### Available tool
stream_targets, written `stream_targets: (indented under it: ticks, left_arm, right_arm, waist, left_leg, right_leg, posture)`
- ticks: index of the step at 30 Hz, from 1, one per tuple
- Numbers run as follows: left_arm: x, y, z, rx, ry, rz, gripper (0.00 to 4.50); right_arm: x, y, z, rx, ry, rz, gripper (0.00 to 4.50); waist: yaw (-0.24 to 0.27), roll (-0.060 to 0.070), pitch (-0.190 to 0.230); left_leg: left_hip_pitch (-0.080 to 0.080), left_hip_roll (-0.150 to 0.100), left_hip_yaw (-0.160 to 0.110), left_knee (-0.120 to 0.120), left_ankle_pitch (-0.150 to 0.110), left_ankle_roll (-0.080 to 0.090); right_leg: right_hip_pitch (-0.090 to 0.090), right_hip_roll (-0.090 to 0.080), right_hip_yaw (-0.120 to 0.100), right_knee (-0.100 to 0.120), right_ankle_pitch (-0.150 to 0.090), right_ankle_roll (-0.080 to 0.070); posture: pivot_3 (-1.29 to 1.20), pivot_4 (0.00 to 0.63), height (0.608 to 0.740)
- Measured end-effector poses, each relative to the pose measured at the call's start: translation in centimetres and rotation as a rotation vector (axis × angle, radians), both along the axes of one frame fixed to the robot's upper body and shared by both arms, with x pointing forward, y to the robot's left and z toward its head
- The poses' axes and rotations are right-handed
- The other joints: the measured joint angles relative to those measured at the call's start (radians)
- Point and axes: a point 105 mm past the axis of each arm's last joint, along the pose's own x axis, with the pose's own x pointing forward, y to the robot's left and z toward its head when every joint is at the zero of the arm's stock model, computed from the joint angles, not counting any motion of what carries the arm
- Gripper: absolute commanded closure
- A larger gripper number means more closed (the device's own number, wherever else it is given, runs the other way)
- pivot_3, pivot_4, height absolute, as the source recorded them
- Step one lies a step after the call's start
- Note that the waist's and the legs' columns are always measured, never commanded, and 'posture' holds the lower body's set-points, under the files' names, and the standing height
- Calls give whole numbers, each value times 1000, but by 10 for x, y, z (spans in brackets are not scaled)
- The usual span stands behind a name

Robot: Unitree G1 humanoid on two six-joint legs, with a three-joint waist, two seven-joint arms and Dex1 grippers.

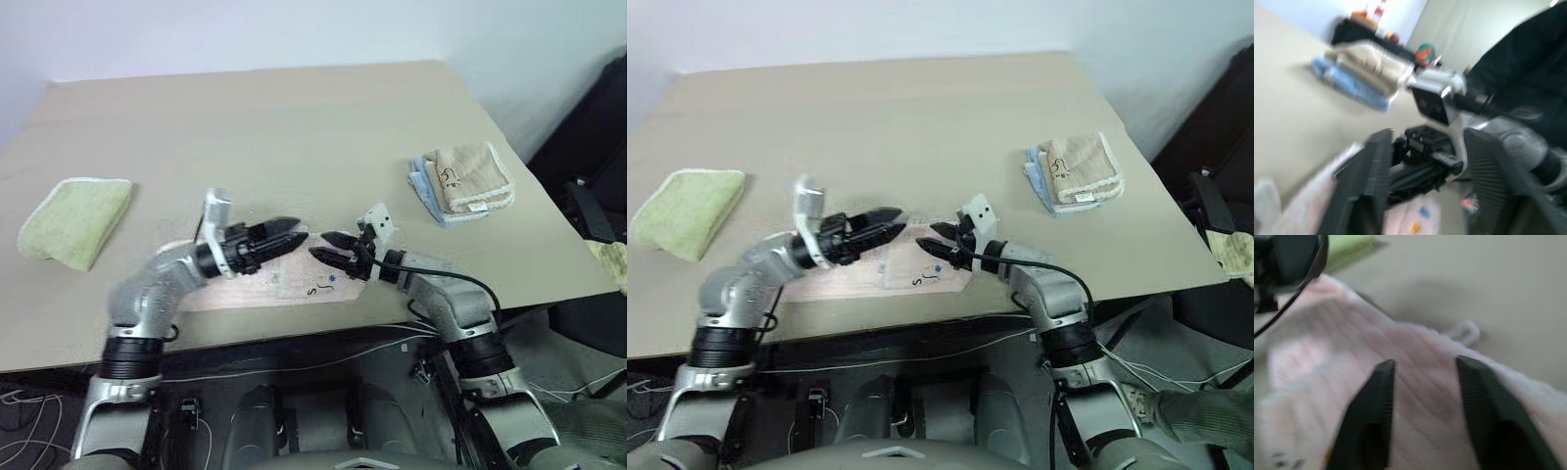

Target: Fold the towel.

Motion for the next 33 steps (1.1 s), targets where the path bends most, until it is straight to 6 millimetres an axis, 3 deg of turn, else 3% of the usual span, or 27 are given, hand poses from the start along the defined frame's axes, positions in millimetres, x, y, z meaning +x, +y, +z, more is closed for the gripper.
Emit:
stream_targets:
  ticks: [3,4,11,13,16,19,25,28,33]
  left_arm:
    - [-7,25,11,34,9,47,0]
    - [-11,32,12,53,17,62,0]
    - [-30,88,17,111,75,263,0]
    - [-50,126,0,165,168,483,0]
    - [-67,152,-5,127,273,623,0]
    - [-92,164,-19,66,393,718,0]
    - [-123,174,-48,30,631,826,0]
    - [-127,174,-54,26,682,853,0]
    - [-112,173,-51,-71,685,857,0]
  right_arm:
    - [-7,1,20,1,-46,72,243]
    - [-10,1,25,-4,-63,96,21]
    - [-14,1,39,-83,-126,196,21]
    - [-20,4,41,-125,-152,258,21]
    - [-21,5,39,-149,-160,281,21]
    - [-20,13,34,-159,-172,298,21]
    - [-18,20,27,-164,-172,316,21]
    - [-16,21,26,-173,-180,321,21]
    - [-15,26,30,-167,-198,333,21]
  waist:
    - [2,0,0]
    - [2,0,0]
    - [12,0,1]
    - [-5,-1,2]
    - [-1,-1,2]
    - [-4,-1,2]
    - [4,-1,2]
    - [3,-1,2]
    - [2,-1,1]
  left_leg:
    - [1,1,0,-1,0,0]
    - [1,1,0,-1,0,0]
    - [1,1,-1,-1,-2,-5]
    - [-1,1,3,-4,-3,-6]
    - [-2,2,2,-4,-3,-6]
    - [-2,2,3,-5,-3,-6]
    - [-7,2,3,-5,-3,-6]
    - [-11,2,3,-5,-3,-6]
    - [-12,2,3,-6,-3,-6]
  right_leg:
    - [0,1,0,0,0,0]
    - [0,1,0,0,-1,-1]
    - [-3,0,-1,-4,-2,-3]
    - [-4,-1,3,-5,-2,-3]
    - [-10,0,2,-4,-2,-4]
    - [-11,-2,3,-4,-2,-4]
    - [-17,-4,3,-4,-1,-5]
    - [-21,-4,3,-4,-1,-5]
    - [-22,-4,3,-4,-1,-5]
  posture:
    - [0,150,740]
    - [0,150,740]
    - [0,150,740]
    - [0,150,740]
    - [0,150,740]
    - [0,150,740]
    - [0,150,740]
    - [0,150,740]
    - [0,150,740]
